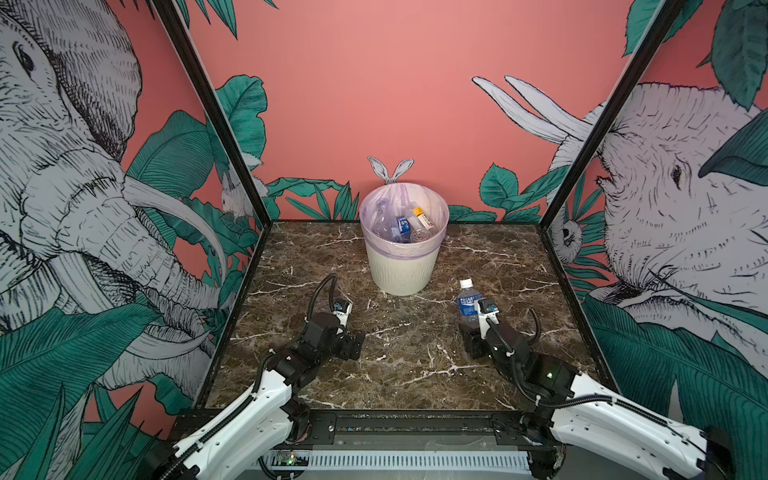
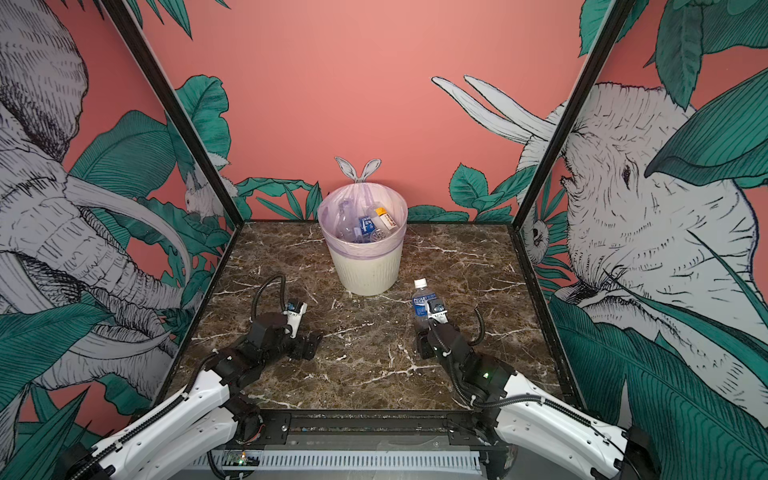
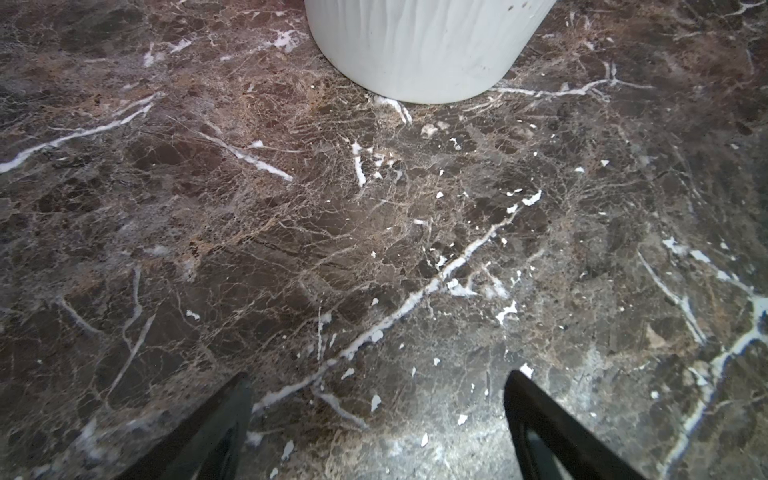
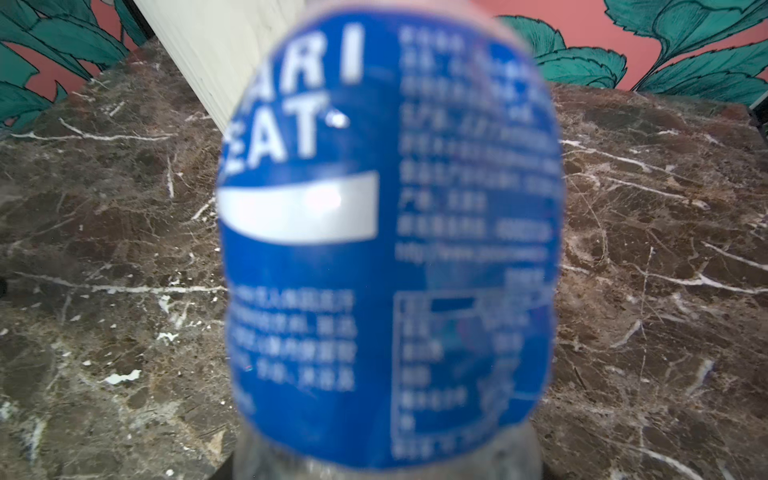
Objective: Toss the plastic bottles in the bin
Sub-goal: 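Lift the blue-labelled bottle upright with the right gripper and draw it back, then raise the bottle over the bin with the right gripper and release it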
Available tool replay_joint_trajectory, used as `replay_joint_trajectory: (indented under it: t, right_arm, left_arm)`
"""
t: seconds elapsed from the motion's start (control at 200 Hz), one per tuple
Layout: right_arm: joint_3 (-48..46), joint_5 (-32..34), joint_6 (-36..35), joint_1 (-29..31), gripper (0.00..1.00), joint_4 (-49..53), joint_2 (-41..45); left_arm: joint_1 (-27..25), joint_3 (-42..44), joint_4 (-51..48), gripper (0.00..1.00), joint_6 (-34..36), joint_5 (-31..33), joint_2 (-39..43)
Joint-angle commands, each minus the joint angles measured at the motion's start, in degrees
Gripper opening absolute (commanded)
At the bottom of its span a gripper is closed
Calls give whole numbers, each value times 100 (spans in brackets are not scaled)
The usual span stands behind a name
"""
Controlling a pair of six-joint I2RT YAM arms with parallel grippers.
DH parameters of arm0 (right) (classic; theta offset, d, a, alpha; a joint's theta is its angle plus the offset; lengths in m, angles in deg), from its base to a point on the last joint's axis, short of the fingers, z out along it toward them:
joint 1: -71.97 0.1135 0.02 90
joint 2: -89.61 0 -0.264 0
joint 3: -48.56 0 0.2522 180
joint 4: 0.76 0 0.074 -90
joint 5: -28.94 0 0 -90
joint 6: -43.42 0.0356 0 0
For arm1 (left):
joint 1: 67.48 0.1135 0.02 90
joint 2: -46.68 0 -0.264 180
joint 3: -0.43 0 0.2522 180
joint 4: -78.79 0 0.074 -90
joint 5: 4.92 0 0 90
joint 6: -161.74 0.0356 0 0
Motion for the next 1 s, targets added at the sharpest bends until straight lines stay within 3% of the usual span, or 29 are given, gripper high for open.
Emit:
replay_joint_trajectory:
  t: [0.0, 0.195, 0.34, 0.52, 0.685, 0.735, 0.83, 0.9, 0.995]
  right_arm:
    - [582, 57, -262, 64, 53, 214, 181]
    - [1748, -125, -854, 65, 52, 349, -44]
    - [3047, -164, -1427, 65, 52, 369, -688]
    - [5326, -123, -2148, -109, 51, 444, -2498]
    - [7707, -921, -2013, -809, 50, 794, -4676]
    - [8595, -950, -1909, -999, 60, 1173, -5456]
    - [10370, -561, -1592, -1237, 97, 2215, -6710]
    - [10960, -516, -1486, -1305, 99, 2518, -7011]
    - [10690, -551, -1462, -1302, 99, 2110, -6806]
  left_arm:
    - [-43, -23, 93, 95, 53, 73, 9]
    - [-52, -13, 90, 95, 54, 74, 22]
    - [-52, -10, 96, 96, 63, 74, 45]
    - [-52, -1, 98, 95, 64, 86, 84]
    - [-52, 16, 100, 95, 53, 100, 153]
    - [-52, 31, 99, 95, 53, 101, 164]
    - [-59, 25, 71, 95, 45, 110, 203]
    - [-58, 57, 65, 95, 44, 142, 272]
    - [-62, 86, 82, 95, 35, 163, 333]
